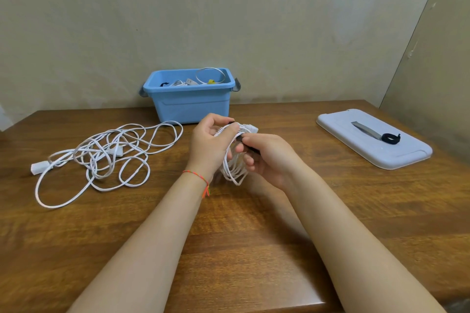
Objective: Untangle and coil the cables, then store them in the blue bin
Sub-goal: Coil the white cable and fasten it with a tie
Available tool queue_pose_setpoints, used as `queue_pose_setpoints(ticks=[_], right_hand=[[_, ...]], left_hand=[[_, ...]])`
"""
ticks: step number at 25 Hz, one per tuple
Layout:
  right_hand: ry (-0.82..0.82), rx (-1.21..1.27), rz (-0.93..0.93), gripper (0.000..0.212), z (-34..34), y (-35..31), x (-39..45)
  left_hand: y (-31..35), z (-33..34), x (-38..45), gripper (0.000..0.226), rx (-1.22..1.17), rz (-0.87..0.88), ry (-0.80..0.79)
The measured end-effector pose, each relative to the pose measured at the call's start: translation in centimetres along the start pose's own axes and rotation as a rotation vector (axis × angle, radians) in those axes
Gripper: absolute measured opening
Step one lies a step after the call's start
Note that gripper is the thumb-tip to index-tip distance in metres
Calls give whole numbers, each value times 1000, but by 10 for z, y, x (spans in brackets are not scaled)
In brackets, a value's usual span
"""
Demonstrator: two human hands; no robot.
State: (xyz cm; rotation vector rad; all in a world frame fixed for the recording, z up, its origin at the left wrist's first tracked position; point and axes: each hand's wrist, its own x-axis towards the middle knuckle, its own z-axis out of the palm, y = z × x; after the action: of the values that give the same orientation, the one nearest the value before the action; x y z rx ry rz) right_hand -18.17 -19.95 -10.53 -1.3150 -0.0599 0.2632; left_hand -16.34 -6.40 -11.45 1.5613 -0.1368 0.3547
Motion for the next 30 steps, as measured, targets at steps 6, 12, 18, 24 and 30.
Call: queue_pose_setpoints(ticks=[6,12,18,24,30], right_hand=[[184,-261,-254,4,0,-9,-4],[15,-402,-298,6,-17,-20,-8],[311,-740,-686,9,-22,-15,1],[298,-588,-579,11,-23,-12,2],[327,-539,-585,13,-20,-13,3]], left_hand=[[2,-5,1,8,72,-40,-10],[5,-10,3,6,69,-112,-107],[10,-3,-2,12,-9,-163,-290],[15,-5,-7,22,56,-139,-374],[13,-6,-6,19,111,-56,-313]])
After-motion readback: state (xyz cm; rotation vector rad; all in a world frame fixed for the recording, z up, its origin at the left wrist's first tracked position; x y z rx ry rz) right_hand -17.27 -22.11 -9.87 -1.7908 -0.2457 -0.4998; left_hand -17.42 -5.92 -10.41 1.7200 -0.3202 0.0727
